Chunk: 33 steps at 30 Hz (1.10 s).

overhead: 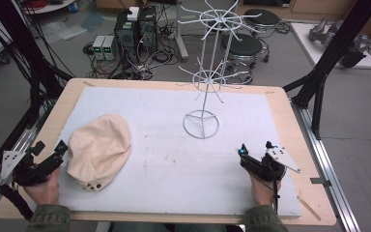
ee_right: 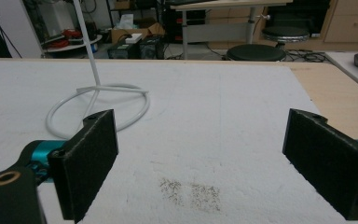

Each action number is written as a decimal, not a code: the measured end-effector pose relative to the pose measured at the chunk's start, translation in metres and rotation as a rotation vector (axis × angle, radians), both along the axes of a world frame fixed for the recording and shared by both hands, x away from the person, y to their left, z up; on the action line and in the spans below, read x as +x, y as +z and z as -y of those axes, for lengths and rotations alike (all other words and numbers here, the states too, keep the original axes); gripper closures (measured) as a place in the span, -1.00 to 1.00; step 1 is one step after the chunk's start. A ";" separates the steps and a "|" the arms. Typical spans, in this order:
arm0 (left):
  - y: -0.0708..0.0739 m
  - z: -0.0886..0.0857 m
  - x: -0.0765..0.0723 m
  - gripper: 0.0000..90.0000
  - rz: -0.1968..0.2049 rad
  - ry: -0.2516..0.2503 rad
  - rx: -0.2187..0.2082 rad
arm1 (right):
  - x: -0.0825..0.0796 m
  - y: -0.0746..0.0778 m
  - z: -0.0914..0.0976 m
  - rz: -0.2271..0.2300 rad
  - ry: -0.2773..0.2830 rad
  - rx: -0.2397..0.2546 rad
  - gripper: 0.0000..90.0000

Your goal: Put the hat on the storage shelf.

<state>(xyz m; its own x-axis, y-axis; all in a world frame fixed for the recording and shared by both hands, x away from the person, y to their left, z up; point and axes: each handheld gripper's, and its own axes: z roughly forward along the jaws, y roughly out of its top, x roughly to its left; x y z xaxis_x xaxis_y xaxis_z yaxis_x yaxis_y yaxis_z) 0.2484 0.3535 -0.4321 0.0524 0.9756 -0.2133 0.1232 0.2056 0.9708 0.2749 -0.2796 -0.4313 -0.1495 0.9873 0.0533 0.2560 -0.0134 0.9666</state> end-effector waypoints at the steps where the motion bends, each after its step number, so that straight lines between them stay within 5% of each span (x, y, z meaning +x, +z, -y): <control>1: 0.000 0.000 0.000 -0.51 0.001 0.000 -0.001 | 0.000 0.000 0.000 -0.002 -0.001 0.002 -0.79; 33: 0.007 0.008 0.000 -0.51 0.012 -0.022 0.019 | 0.000 0.000 0.000 -0.015 0.003 0.016 -0.79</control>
